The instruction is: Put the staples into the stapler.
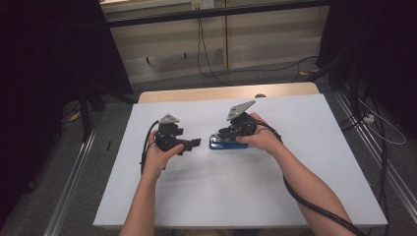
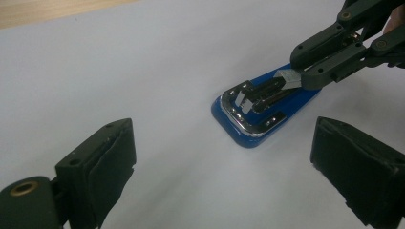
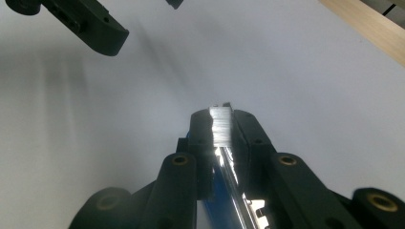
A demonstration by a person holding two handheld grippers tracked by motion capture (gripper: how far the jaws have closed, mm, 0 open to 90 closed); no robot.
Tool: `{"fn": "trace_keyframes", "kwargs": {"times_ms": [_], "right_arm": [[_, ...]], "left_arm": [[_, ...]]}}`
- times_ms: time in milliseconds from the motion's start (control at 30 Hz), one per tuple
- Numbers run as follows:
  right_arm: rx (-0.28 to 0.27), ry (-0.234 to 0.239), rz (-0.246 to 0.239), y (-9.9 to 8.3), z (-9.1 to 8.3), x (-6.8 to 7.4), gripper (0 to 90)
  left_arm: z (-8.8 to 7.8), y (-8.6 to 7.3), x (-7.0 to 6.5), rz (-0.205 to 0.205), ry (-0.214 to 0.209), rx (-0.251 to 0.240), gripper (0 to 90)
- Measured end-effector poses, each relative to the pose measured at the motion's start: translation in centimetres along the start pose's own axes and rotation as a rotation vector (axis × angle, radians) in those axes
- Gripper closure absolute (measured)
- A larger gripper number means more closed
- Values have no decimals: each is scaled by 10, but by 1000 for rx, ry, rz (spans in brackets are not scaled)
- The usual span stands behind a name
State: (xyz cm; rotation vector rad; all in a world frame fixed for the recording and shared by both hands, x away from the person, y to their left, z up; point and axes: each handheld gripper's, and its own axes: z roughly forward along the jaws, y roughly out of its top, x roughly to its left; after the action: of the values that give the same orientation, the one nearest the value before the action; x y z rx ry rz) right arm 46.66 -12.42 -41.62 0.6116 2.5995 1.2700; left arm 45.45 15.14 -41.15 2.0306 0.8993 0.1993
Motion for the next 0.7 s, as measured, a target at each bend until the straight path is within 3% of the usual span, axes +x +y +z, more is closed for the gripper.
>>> {"fn": "trace_keyframes", "kwargs": {"times_ms": [700], "right_arm": [[32,38,-28,0,13,-12,796]], "left_arm": [[-4,-1,5,-16,4,-13,83]]}}
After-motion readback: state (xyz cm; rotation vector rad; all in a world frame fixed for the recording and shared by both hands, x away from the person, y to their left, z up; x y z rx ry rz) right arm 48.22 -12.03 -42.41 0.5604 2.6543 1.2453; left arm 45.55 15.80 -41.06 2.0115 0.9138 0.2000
